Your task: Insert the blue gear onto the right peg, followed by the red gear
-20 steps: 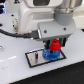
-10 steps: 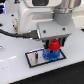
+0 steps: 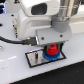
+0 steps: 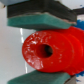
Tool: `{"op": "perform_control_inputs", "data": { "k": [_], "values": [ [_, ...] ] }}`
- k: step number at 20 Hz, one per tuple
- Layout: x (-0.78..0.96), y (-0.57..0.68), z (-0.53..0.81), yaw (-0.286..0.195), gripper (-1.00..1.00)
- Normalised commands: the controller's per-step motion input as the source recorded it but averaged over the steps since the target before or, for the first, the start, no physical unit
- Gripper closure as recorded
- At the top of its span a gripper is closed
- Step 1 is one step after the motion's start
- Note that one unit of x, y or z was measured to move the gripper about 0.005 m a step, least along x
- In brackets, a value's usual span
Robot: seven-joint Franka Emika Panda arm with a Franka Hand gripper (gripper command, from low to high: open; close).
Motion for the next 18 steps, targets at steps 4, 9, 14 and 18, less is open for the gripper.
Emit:
{"op": "perform_control_inputs", "data": {
  "k": [4,9,14,18],
  "values": [
    [0.18,0.04,-0.09,0.0,1.0],
    [0.09,0.06,0.06,0.0,-1.0],
    [0.01,0.09,0.44,0.0,-1.0],
    [0.0,0.07,0.46,0.0,-1.0]
  ]
}}
